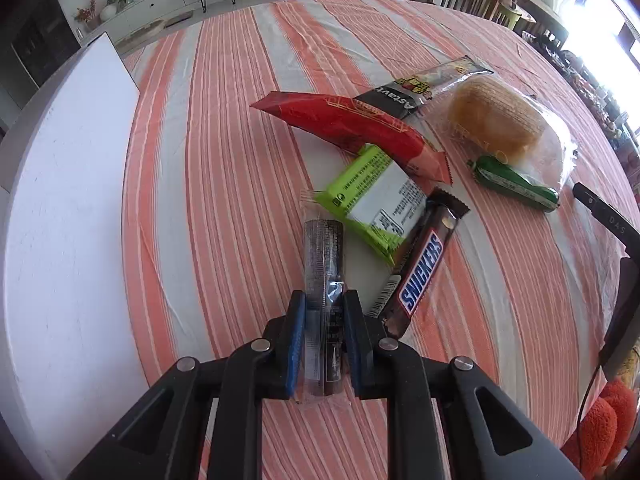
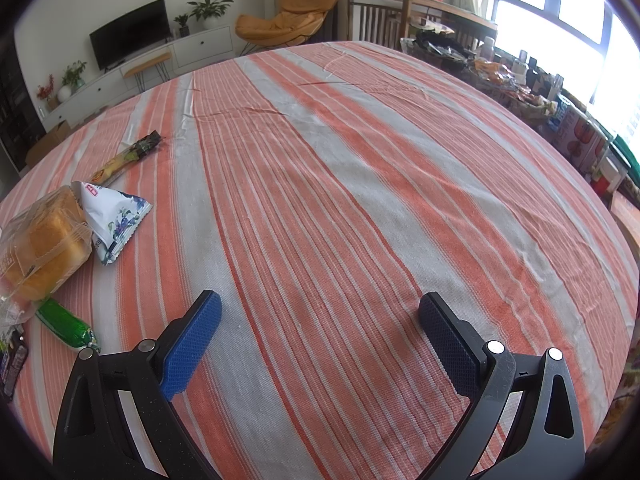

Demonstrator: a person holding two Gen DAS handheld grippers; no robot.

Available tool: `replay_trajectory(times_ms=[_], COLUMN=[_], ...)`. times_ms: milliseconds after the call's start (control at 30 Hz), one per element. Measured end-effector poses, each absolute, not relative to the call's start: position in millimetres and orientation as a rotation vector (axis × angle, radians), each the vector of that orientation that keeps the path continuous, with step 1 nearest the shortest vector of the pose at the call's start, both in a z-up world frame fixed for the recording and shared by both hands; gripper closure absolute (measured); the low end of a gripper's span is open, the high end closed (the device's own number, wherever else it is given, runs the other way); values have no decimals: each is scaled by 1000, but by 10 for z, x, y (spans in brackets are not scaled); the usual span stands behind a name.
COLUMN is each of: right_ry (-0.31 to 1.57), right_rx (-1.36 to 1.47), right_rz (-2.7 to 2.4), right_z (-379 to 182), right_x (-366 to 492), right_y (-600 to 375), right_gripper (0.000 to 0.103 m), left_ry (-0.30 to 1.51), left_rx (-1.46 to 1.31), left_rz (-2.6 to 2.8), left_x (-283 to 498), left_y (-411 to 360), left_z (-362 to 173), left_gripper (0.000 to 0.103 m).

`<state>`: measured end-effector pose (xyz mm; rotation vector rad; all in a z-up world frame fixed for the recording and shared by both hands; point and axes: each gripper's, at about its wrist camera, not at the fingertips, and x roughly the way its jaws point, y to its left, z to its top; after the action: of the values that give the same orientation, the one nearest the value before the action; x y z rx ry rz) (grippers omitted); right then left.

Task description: Organize snacks

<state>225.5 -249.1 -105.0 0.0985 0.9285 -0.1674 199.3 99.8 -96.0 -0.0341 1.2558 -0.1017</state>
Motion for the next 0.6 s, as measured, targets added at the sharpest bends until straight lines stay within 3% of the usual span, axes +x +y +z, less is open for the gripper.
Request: replay_trajectory(times_ms=[200,267,300,333,400,600], right_ry=[928,928,928,928,928,929], right_rx=[99,99,99,99,99,99], right_rz=[-167,-167,-167,-167,-167,-167], right_z=[-1051,-1051,-1050,-1051,-1051,-1051], right_x=[2255,2255,2254,2255,2254,2253], right_y=[-2493,-2493,-2493,-2493,-2493,-2492], right_gripper=[2,2,2,2,2,2], left_ry=[1165,1118,1101,1097,1099,1006], left_rx=[-201,-190,-175,-148,-81,-22], left_rz=[-74,-36,-35,-28,7,22], left_x=[1328,1254,1250,1253,1270,1230], left_y=[999,955,942,910,841,805], left_z=[-987,-981,-992,-1003,-1069,-1179], left_gripper=[83,76,61,37,17,5])
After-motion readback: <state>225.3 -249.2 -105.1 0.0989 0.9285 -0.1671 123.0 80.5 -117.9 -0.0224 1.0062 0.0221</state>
